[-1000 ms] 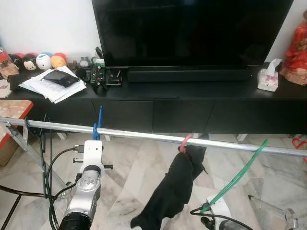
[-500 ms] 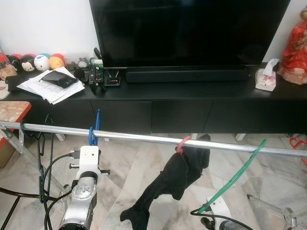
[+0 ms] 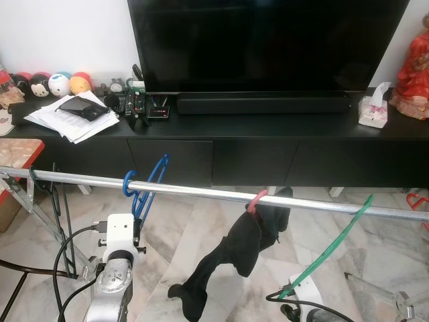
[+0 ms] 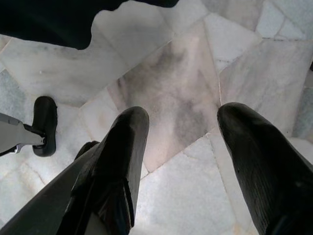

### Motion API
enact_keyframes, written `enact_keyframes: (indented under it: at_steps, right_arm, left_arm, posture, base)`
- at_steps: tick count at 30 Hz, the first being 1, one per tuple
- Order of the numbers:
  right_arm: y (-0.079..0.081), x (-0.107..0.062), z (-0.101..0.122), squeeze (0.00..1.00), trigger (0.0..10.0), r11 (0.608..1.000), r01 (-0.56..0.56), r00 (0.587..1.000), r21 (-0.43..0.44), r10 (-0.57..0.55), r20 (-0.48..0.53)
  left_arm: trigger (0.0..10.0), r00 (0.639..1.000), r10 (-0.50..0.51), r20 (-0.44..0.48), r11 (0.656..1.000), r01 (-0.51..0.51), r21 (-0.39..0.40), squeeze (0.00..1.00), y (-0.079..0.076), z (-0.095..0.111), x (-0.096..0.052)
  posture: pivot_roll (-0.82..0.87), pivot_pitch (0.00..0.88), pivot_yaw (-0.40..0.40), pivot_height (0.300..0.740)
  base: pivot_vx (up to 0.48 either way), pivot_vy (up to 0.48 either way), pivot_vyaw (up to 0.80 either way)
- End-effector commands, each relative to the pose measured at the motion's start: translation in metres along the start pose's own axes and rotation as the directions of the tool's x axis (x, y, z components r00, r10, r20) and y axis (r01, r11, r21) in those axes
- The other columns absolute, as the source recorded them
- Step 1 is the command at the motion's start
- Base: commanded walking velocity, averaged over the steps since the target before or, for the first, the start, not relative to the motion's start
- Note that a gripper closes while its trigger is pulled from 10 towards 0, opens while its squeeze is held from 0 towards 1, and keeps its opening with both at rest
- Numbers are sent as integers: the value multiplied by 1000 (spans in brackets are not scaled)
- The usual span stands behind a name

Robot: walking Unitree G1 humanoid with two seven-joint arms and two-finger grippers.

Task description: Hang hanger

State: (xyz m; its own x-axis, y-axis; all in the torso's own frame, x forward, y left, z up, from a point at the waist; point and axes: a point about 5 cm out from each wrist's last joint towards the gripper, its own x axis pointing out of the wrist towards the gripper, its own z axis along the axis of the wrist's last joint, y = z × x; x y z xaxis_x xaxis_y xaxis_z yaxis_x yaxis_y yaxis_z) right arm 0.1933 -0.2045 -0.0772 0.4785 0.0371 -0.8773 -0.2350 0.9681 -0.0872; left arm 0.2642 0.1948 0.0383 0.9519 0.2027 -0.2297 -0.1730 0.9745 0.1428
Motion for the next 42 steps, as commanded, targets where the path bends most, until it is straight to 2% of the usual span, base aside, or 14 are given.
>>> enact_keyframes:
  at_steps: [1, 3, 4, 5, 6, 14, 23, 28, 33, 35, 37, 39, 42]
  right_arm:
    - [0, 0, 1, 0, 10000, 1000, 0, 1000, 1, 0, 2]
    - [0, 0, 1, 0, 10000, 1000, 0, 1000, 1, 0, 2]
    - [0, 0, 1, 0, 10000, 1000, 0, 1000, 1, 0, 2]
    - [0, 0, 1, 0, 10000, 1000, 0, 1000, 1, 0, 2]
    - [0, 0, 1, 0, 10000, 1000, -1, 1000, 0, 1, 2]
    - [0, 0, 2, 0, 10000, 1000, -5, 1000, -3, 5, 2]
    - [1, 0, 2, 0, 10000, 1000, -9, 1000, 0, 9, 2]
    - [1, 0, 1, 0, 10000, 1000, -7, 1000, 6, 7, 2]
    - [0, 0, 1, 0, 10000, 1000, -5, 1000, 8, 5, 2]
    - [0, 0, 1, 0, 10000, 1000, -5, 1000, 7, 5, 2]
    - [0, 0, 1, 0, 10000, 1000, -5, 1000, 7, 5, 2]
    - [0, 0, 1, 0, 10000, 1000, -5, 1000, 7, 5, 2]
    - [0, 0, 1, 0, 10000, 1000, -5, 1000, 7, 5, 2]
  left_arm:
    - [10000, 1000, 6, 18, 1000, -6, -14, 1000, 2, 4, -1]
    - [10000, 1000, 7, 19, 1000, -6, -14, 1000, 2, 5, -2]
    - [10000, 998, -32, 60, 999, 32, -1, 1000, 2, 9, -12]
    - [10000, 998, -32, 60, 999, 32, -1, 1000, 2, 9, -12]
    - [10000, 995, -63, 72, 998, 62, 9, 1000, 2, 9, -20]
    - [10000, 990, -132, 58, 991, 133, -2, 1000, -1, 4, -42]
    - [10000, 987, -151, 53, 989, 151, 5, 1000, -3, 6, -47]
    - [10000, 990, -116, 84, 993, 116, -1, 1000, 1, 12, -49]
    - [10000, 989, -50, 140, 998, 46, 31, 1000, 9, 21, -57]
    - [10000, 986, 7, 166, 1000, -11, 27, 1000, 15, 22, -69]
    - [10000, 986, 7, 167, 1000, -12, 28, 1000, 15, 23, -69]
    - [10000, 985, 48, 166, 998, -53, 26, 1000, 20, 17, -80]
    - [10000, 985, 50, 165, 998, -55, 27, 1000, 20, 18, -81]
  posture:
    - [-113, 0, -12, 740]
    - [-113, 0, -12, 740]
    - [-112, 0, -10, 740]
    - [-112, 0, -10, 740]
    - [-112, 0, -10, 740]
    - [-102, 0, -9, 740]
    - [-104, 0, -6, 740]
    - [-104, 0, -4, 740]
    - [-105, 0, -2, 740]
    - [-104, 0, -1, 740]
    - [-104, 0, -1, 740]
    - [-104, 0, -1, 740]
    - [-104, 0, -1, 740]
  base:
    - [0, 0, 0]
    - [0, 0, 0]
    - [0, 0, 0]
    - [0, 0, 0]
    - [0, 0, 0]
    - [0, 0, 0]
    - [0, 0, 0]
    - [0, 0, 0]
    - [0, 0, 0]
    - [0, 0, 0]
    - [0, 0, 0]
    - [0, 0, 0]
    - [0, 0, 0]
